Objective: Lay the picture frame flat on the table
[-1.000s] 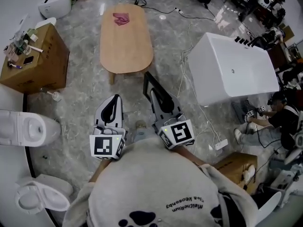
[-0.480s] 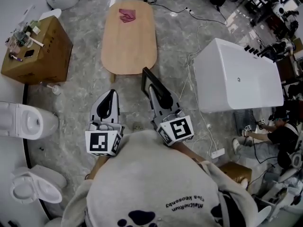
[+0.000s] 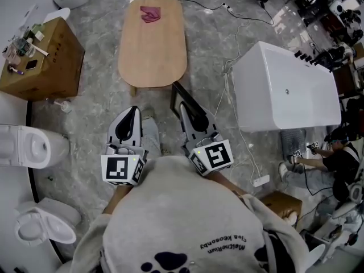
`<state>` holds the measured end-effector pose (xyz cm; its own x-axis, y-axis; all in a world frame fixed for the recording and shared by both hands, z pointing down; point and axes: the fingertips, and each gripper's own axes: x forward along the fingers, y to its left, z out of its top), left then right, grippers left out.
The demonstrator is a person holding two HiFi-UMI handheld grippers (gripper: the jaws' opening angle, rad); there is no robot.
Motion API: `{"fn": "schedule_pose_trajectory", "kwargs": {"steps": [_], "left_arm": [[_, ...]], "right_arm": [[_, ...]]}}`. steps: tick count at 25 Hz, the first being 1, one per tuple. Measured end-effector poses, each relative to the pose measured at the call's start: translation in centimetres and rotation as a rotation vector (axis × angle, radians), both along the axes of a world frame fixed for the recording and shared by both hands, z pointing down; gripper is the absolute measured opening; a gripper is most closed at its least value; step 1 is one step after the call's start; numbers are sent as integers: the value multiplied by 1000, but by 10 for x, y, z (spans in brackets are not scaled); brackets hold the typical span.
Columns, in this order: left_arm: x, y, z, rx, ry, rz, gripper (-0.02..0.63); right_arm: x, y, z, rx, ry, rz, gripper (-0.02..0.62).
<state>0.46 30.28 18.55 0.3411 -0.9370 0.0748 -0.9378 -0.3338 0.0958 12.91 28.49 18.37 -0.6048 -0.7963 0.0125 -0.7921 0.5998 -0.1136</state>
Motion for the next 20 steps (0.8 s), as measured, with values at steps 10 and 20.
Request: {"fn": "schedule_pose_trajectory", "kwargs": {"steps": [10, 20], "left_arm": [[-11, -53, 15, -32, 14, 40, 8], [-43, -162, 21, -47, 15, 115, 8]], "right_arm": [[-21, -49, 5, -3, 6, -15, 18], [-63, -144, 11, -22, 31, 5, 18]]}}
